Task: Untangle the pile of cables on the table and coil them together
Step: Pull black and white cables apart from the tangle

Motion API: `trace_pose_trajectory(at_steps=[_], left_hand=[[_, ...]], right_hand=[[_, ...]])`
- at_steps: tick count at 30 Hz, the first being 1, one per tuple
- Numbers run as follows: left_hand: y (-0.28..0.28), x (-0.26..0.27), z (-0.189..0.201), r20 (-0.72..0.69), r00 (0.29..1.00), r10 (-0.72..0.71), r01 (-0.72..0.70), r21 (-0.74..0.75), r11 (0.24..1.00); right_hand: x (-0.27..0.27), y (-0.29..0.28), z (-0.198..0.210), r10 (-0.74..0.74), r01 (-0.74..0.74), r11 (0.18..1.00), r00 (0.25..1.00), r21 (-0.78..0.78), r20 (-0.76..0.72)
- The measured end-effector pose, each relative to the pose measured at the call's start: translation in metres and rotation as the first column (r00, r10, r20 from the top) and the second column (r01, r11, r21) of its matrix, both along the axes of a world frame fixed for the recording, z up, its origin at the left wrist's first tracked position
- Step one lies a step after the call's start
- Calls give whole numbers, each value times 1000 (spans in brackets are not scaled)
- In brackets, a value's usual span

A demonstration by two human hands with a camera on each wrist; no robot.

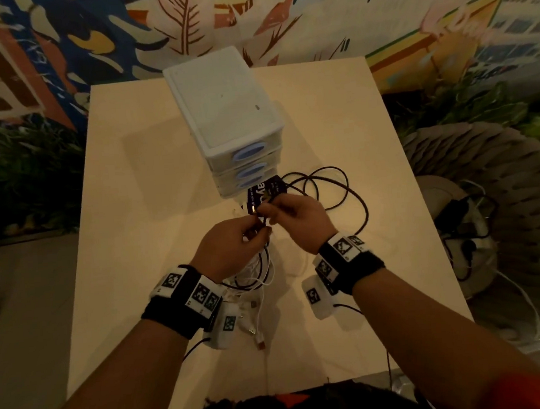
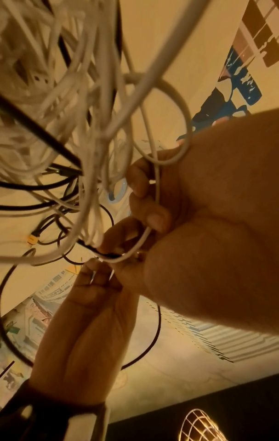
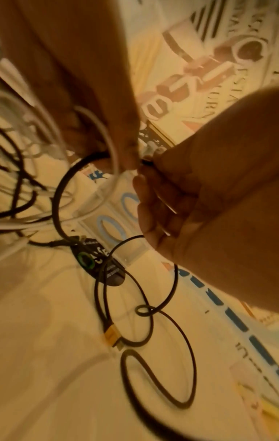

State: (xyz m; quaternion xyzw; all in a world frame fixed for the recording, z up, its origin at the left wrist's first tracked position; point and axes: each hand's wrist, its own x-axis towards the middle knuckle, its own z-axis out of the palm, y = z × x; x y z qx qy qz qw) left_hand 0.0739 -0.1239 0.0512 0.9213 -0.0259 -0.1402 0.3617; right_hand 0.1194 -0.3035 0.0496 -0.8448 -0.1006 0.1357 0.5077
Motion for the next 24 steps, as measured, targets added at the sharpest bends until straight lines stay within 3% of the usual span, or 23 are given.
trace_pose_trajectory(at_steps=[4, 6, 8, 10, 12, 16, 20, 24], left_hand=[[5, 1, -4, -25, 1000, -15, 15, 0, 1000], [4, 3, -3, -8, 1000, -24, 24, 1, 1000], [3, 5, -3, 11, 999, -42, 42, 10, 999], [2, 5, -6, 32, 999, -33, 34, -9, 999], [2, 4, -9, 43, 999, -20, 21, -24, 999], [3, 4, -6, 30, 999, -13, 13, -8, 1000], [6, 7, -10, -35, 997, -73, 79, 192, 978], [8, 6, -13, -45, 998, -35, 44, 210, 977]], right_hand=[[8, -10, 12, -237, 255, 937, 966, 239, -101], [8, -13, 14, -245, 275, 912, 960, 303, -135], [3, -13, 9, -118, 159, 949, 980, 274, -161], [-5, -11, 4, 51, -43, 996, 994, 78, -101], [-9, -9, 4, 82, -84, 996, 995, -36, -49], [-6, -9, 11, -14, 20, 990, 999, 138, -46], [-7, -7, 16, -120, 171, 907, 981, 384, -153], [-6, -8, 21, -158, 218, 859, 973, 463, -166]])
